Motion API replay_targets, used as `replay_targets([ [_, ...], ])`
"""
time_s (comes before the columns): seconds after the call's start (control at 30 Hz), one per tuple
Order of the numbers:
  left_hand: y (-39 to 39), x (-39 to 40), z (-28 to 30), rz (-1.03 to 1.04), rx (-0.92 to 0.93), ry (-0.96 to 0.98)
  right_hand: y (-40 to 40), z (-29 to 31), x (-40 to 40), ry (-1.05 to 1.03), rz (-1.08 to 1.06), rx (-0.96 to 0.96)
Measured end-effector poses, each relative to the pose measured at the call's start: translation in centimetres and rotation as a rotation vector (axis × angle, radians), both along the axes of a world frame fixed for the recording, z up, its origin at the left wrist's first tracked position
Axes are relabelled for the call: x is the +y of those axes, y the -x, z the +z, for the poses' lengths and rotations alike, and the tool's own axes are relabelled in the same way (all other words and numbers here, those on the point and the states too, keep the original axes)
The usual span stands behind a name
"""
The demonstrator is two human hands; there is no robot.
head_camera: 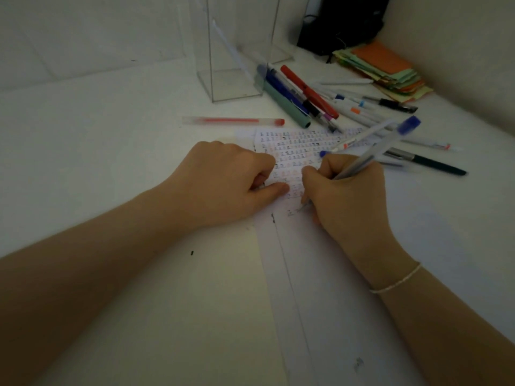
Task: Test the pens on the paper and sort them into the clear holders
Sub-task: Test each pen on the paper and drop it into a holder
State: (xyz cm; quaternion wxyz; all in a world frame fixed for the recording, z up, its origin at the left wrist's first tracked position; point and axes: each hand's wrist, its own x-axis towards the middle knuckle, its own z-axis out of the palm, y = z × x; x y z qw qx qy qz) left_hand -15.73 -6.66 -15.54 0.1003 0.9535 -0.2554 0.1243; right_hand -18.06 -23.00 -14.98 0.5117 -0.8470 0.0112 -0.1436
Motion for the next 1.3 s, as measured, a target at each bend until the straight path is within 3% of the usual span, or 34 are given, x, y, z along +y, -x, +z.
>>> replay_targets([
  [0.23, 0.1, -0.1, 0.1, 0.006, -0.006, 0.012, 0.2, 0.1, 0.1, -0.059, 0.039, 0.043],
  [0.4, 0.4, 0.0, 0.0, 0.017, -0.036, 0.055, 0.0, -0.3, -0.1, -0.019, 0.004, -0.035],
  [0.5, 0.7, -0.3, 0.2, -0.006, -0.015, 0.23, -0.2, 0.2, -0.9, -0.278, 0.016, 0.004],
  [0.6, 0.7, -0.5, 0.4, -0.104, 0.145, 0.491, 0.0, 1.0, -1.4, -0.63, 0.076, 0.001],
  [0.7, 0.5, -0.6, 0.4, -0.164, 0.269, 0.572, 0.2, 1.1, -1.3, -0.918, 0.162, 0.042],
  [0.87, 0.2, -0.5, -0.2, -0.187, 0.252, 0.518, 0.2, 1.2, -1.0, -0.764, 0.16, 0.05],
  [1.13, 0.4, -0.5, 0.0, -0.19, 0.238, 0.492, 0.3, 1.1, -1.0, -0.743, 0.143, 0.026],
  [1.3, 0.6, -0.5, 0.1, -0.19, 0.202, 0.395, 0.5, 1.1, -0.8, -0.611, 0.16, 0.046],
])
